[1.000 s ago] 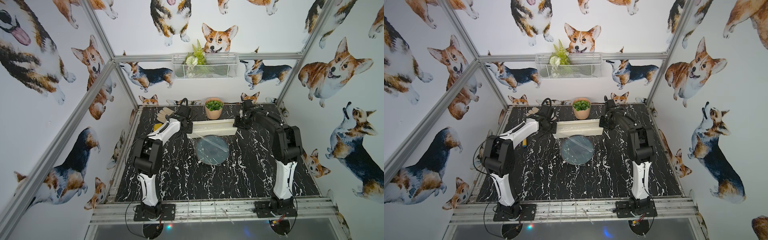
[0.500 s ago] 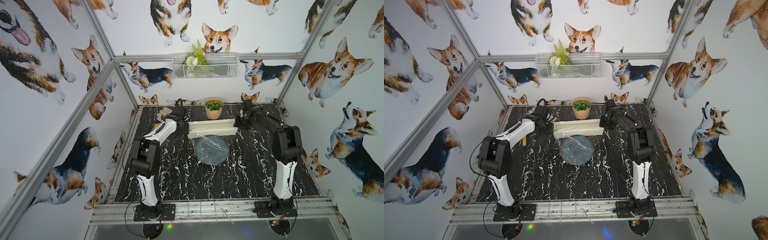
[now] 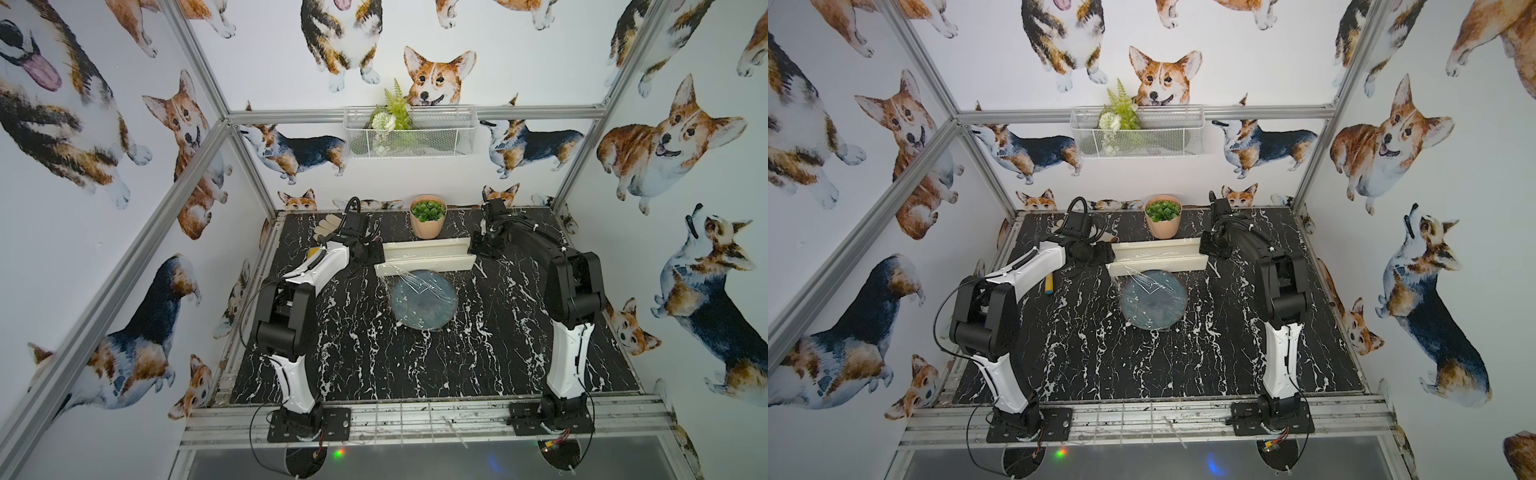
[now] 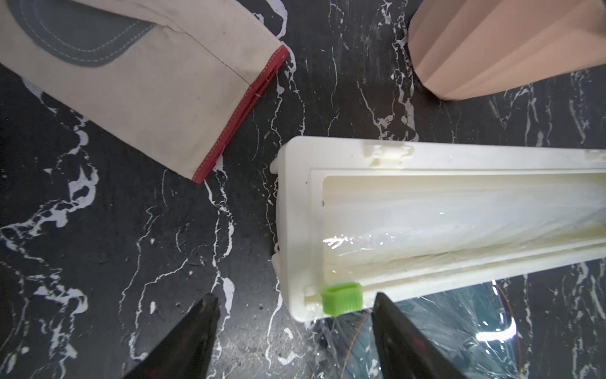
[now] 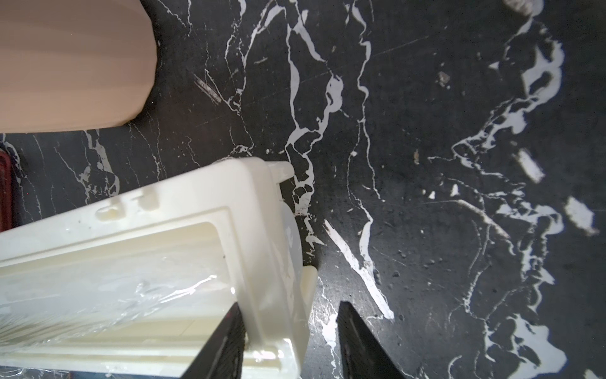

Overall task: Wrap the plate with plastic wrap
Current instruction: Tear off the plastic wrap from the plastic wrap cutting box.

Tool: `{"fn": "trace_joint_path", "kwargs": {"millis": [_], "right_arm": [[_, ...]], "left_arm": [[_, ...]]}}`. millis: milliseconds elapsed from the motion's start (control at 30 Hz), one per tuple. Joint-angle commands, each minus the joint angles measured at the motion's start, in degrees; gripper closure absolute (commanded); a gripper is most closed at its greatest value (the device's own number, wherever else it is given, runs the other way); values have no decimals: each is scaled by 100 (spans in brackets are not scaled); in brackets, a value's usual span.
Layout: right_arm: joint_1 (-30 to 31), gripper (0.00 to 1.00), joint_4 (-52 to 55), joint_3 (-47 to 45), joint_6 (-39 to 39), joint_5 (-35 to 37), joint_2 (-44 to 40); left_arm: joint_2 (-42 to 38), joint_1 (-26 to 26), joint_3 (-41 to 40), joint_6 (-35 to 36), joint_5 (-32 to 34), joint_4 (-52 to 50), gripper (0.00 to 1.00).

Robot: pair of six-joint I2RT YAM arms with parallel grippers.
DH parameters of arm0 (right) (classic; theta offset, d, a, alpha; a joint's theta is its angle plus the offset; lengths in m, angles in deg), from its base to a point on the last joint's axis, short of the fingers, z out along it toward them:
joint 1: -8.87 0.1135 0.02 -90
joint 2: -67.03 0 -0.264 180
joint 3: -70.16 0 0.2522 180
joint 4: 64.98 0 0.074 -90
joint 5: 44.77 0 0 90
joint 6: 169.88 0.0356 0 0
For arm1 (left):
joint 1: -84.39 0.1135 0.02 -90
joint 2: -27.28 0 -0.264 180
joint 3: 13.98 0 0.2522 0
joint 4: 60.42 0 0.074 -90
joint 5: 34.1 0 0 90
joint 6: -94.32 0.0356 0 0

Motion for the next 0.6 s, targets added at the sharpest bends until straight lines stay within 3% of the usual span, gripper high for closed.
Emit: {"fn": "trace_joint_path", "kwargs": {"millis": [0, 233, 500, 567], "right_arm": [[-28, 52, 646, -2, -81, 332, 77], [-28, 52, 648, 57, -84, 310, 112], [-29, 52, 676, 97, -90, 336, 140], [-28, 52, 698, 103, -85, 323, 143]], "left_arm": [[136, -12, 56, -101, -271, 169, 26], [335, -12, 18, 144, 16, 34, 41], [463, -28, 52, 92, -37, 51, 45], [451, -35, 37, 60, -62, 66, 52]]}}
